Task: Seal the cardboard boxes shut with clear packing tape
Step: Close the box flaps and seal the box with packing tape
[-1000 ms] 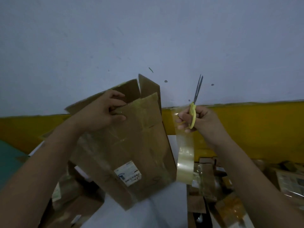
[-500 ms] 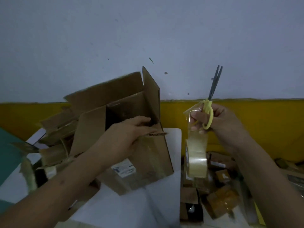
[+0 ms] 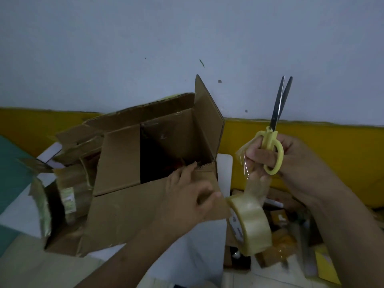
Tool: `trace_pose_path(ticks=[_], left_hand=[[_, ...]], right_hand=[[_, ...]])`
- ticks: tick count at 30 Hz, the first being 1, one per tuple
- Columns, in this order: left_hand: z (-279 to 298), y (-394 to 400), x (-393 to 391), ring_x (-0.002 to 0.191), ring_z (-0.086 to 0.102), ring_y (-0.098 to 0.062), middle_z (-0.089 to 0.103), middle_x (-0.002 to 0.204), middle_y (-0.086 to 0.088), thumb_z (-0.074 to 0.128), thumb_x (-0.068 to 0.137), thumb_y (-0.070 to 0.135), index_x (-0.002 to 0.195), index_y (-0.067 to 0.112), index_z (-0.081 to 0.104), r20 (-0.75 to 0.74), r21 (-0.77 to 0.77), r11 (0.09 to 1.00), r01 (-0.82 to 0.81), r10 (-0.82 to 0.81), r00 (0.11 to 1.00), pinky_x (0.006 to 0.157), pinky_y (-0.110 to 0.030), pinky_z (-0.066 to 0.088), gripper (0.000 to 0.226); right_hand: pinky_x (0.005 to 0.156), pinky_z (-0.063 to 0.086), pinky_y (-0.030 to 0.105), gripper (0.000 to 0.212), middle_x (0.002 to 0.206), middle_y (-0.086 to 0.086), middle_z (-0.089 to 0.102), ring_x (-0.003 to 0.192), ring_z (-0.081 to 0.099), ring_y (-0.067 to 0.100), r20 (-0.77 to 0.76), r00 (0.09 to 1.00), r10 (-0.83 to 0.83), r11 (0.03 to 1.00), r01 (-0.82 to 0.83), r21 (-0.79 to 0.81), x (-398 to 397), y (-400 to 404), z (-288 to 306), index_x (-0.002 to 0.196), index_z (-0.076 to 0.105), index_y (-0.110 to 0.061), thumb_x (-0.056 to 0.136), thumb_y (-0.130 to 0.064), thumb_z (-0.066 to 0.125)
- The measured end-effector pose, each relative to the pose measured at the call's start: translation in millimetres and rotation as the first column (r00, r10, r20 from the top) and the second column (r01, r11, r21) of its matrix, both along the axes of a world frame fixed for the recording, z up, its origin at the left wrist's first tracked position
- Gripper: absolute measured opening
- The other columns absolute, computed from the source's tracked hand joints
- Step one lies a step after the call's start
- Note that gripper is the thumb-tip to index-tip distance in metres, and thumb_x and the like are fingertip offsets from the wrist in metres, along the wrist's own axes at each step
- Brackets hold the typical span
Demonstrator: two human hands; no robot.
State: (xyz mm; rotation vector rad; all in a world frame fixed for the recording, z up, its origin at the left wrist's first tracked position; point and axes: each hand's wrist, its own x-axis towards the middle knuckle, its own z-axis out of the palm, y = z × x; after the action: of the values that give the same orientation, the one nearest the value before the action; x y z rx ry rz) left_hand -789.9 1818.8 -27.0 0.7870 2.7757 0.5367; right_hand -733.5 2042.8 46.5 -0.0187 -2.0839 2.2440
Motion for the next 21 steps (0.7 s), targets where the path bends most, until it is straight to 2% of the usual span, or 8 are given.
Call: trace_pose_path(ticks=[1, 2, 3, 5, 7, 12, 17, 21], left_hand=[[3, 6, -6, 0.144, 0.025, -0.022, 0.026, 0.157, 0.008, 0.049, 0.09, 0.068, 0.107, 0.038, 0.059, 0.008, 0.011, 0.997, -0.073, 0.073, 0.997, 0.116, -0.039, 0.021, 0.035], [5, 12, -14, 0.135, 0.036, -0.022, 0.033, 0.147, 0.005, 0.056, 0.089, 0.065, 0.112, 0.035, 0.054, 0.016, 0.002, 0.99, -0.138, 0.138, 0.99, 0.112, -0.04, 0.026, 0.037], [7, 15, -23, 0.129, 0.042, -0.023, 0.035, 0.141, 0.002, 0.059, 0.086, 0.068, 0.121, 0.032, 0.048, 0.044, -0.055, 0.98, -0.191, 0.193, 0.98, 0.109, -0.041, 0.03, 0.051], [8, 19, -43, 0.129, 0.045, -0.027, 0.036, 0.143, -0.004, 0.059, 0.078, 0.079, 0.14, 0.026, 0.039, 0.131, -0.225, 0.947, -0.231, 0.264, 0.955, 0.109, -0.044, 0.035, 0.083], [8, 21, -59, 0.132, 0.046, -0.029, 0.037, 0.149, -0.007, 0.058, 0.073, 0.085, 0.148, 0.023, 0.036, 0.19, -0.328, 0.918, -0.223, 0.295, 0.937, 0.109, -0.047, 0.038, 0.1], [-4, 27, -66, 0.126, 0.051, -0.027, 0.036, 0.146, -0.006, 0.069, 0.074, 0.073, 0.147, 0.027, 0.038, 0.186, -0.375, 0.916, -0.139, 0.222, 0.957, 0.104, -0.046, 0.045, 0.092], [-3, 21, -65, 0.127, 0.048, -0.022, 0.033, 0.146, -0.001, 0.073, 0.079, 0.058, 0.145, 0.032, 0.037, 0.157, -0.227, 0.968, -0.109, 0.146, 0.977, 0.107, -0.042, 0.038, 0.079], [10, 9, -60, 0.135, 0.042, -0.022, 0.03, 0.152, 0.001, 0.068, 0.086, 0.059, 0.15, 0.032, 0.032, 0.188, -0.067, 0.996, -0.064, 0.075, 0.979, 0.112, -0.046, 0.038, 0.079]], right_hand=[[0.053, 0.046, 0.03, 0.014, 0.074, 0.011, 0.07, 0.059, 0.065, 0.019, 0.0, 1.0, 0.004, 1.0, -0.004, -0.006, 0, -2, 0, 0.075, 0.071, -0.012, 0.077, -0.026, 0.071], [0.051, 0.046, 0.029, 0.013, 0.074, 0.011, 0.07, 0.058, 0.065, 0.019, 0.003, 1.0, 0.007, 1.0, -0.007, -0.013, -1, -4, -1, 0.075, 0.071, -0.012, 0.078, -0.024, 0.071], [0.05, 0.047, 0.027, 0.012, 0.074, 0.012, 0.07, 0.058, 0.065, 0.019, 0.009, 1.0, 0.01, 1.0, -0.01, -0.018, -1, -6, -1, 0.076, 0.072, -0.012, 0.078, -0.024, 0.071], [0.048, 0.048, 0.023, 0.013, 0.075, 0.013, 0.071, 0.057, 0.066, 0.02, 0.024, 1.0, 0.006, 1.0, -0.006, -0.016, -2, -9, -1, 0.075, 0.072, -0.013, 0.077, -0.025, 0.071], [0.048, 0.049, 0.022, 0.015, 0.076, 0.013, 0.071, 0.057, 0.067, 0.02, 0.027, 1.0, -0.001, 1.0, 0.001, 0.007, -3, -11, 0, 0.075, 0.072, -0.013, 0.076, -0.027, 0.072], [0.052, 0.046, 0.026, 0.013, 0.074, 0.01, 0.072, 0.057, 0.066, 0.019, 0.023, 0.998, -0.057, 0.998, 0.056, 0.019, -3, -14, 3, 0.072, 0.072, -0.016, 0.074, -0.029, 0.072], [0.048, 0.047, 0.022, 0.015, 0.072, 0.01, 0.071, 0.056, 0.066, 0.018, 0.032, 0.997, -0.069, 0.997, 0.068, 0.02, -2, -16, 9, 0.075, 0.071, -0.01, 0.076, -0.025, 0.071], [0.048, 0.049, 0.022, 0.012, 0.072, 0.009, 0.072, 0.055, 0.066, 0.018, 0.042, 0.997, -0.062, 0.997, 0.06, 0.044, -1, -18, 14, 0.074, 0.072, -0.013, 0.075, -0.025, 0.071]])
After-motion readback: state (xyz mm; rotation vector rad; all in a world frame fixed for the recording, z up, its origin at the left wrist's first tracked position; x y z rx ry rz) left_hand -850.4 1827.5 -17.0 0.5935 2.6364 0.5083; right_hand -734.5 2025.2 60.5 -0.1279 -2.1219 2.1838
